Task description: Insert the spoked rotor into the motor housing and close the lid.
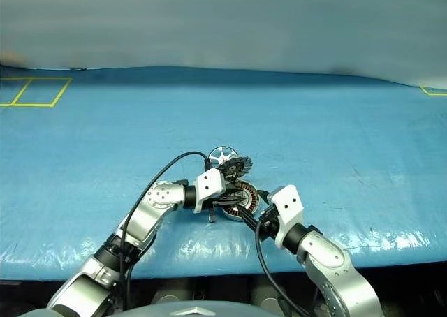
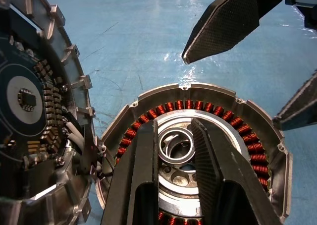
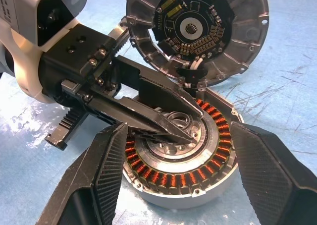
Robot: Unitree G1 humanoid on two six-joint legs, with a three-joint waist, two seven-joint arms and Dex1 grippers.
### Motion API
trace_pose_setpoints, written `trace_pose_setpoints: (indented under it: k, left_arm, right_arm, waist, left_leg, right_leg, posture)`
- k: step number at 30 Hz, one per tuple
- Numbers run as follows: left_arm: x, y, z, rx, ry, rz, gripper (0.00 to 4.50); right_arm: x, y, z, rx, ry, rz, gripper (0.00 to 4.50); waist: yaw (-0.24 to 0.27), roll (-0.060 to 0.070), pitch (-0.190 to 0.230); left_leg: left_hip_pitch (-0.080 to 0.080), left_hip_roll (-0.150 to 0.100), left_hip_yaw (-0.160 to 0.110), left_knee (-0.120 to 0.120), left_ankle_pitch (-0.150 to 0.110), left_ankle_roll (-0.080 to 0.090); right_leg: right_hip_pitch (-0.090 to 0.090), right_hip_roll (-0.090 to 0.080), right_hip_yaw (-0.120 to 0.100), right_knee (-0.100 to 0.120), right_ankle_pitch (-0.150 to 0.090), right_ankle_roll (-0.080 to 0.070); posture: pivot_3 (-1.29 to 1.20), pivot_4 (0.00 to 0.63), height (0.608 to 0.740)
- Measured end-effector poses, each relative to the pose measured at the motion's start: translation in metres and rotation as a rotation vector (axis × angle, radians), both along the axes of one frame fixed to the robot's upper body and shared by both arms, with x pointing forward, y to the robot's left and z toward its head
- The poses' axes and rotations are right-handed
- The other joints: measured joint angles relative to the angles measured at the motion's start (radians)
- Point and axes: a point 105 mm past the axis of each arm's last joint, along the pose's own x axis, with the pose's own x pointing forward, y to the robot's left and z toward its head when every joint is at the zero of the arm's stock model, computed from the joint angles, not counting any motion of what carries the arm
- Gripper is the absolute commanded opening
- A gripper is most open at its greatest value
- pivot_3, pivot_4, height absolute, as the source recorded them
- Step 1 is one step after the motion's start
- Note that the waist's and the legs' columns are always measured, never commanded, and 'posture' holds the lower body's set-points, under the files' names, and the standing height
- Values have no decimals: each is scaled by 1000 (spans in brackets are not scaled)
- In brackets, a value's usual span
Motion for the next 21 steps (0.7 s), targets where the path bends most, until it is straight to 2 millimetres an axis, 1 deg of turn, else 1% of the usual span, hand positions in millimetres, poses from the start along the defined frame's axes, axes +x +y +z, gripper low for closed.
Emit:
trace_pose_setpoints:
  k: [21]
  left_arm:
    - [-7,2,-3,14,-5,-48,648]
  right_arm:
    - [2,-1,0,-14,-8,-4,3460]
  waist:
    - [-1,0,0]
  left_leg:
    - [0,0,0,0,0,0]
  right_leg:
    - [0,0,0,0,0,0]
  posture:
    - [0,150,740]
